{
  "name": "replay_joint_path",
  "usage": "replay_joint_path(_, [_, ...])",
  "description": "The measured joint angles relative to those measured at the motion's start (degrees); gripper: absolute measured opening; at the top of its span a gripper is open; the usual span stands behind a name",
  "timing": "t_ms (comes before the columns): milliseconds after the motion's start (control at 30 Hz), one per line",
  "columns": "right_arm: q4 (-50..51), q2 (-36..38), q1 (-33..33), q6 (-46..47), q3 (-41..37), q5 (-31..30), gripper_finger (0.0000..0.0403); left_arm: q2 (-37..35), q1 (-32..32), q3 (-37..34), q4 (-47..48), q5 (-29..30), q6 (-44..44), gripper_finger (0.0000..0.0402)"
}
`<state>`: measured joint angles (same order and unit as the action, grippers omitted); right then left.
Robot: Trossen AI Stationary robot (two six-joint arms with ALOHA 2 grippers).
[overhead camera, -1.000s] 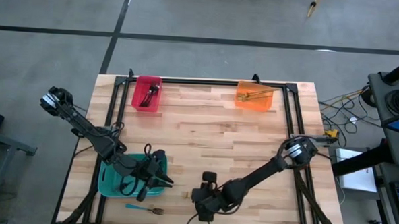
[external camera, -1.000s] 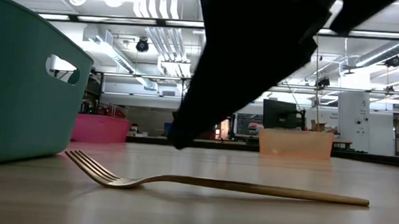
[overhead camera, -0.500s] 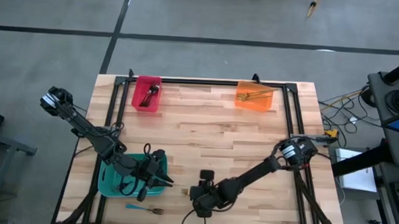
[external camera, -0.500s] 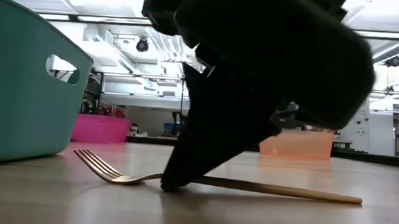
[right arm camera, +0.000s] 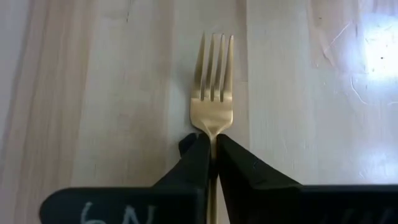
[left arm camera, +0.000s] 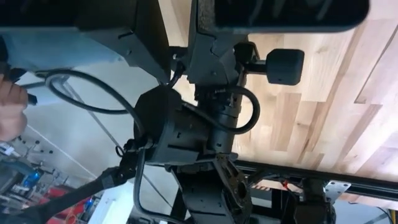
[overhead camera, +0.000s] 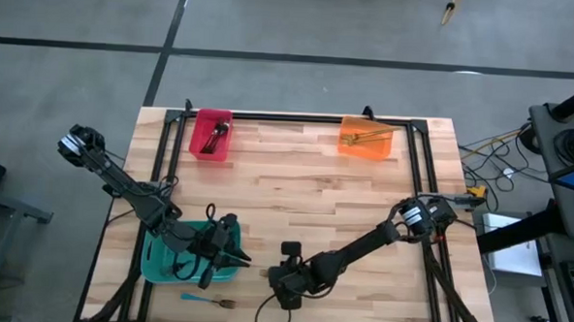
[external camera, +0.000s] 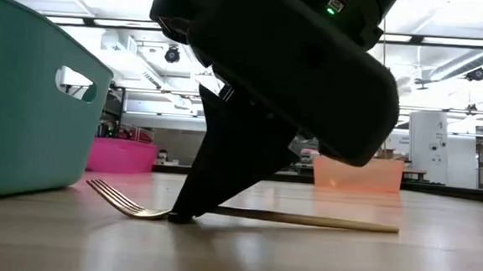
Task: Sort silverware by color (type)
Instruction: Put the gold fork into the orange bin
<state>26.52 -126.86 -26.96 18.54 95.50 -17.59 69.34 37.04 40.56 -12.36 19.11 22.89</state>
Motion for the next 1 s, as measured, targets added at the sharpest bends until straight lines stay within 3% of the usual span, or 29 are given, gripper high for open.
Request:
replay_joint_path(333, [10.1, 8.8, 3.3, -11.4, -0.4, 2.1, 0.0010, 0.0, 0.0, 0.0, -2.4, 0.2, 0.3, 0.0037])
replay_joint_path(633, [16.7, 16.0, 7.1, -19.9, -0.3, 2.4, 0.0009, 0.0, 0.0, 0.0, -2.6, 4.1, 0.2, 0.0037])
replay_joint_path(1000, [25.8, 24.3, 15.0, -28.4, -0.2, 2.2, 0.0009, 1.2, 0.0, 0.0, -7.6, 4.6, -1.0, 0.0037])
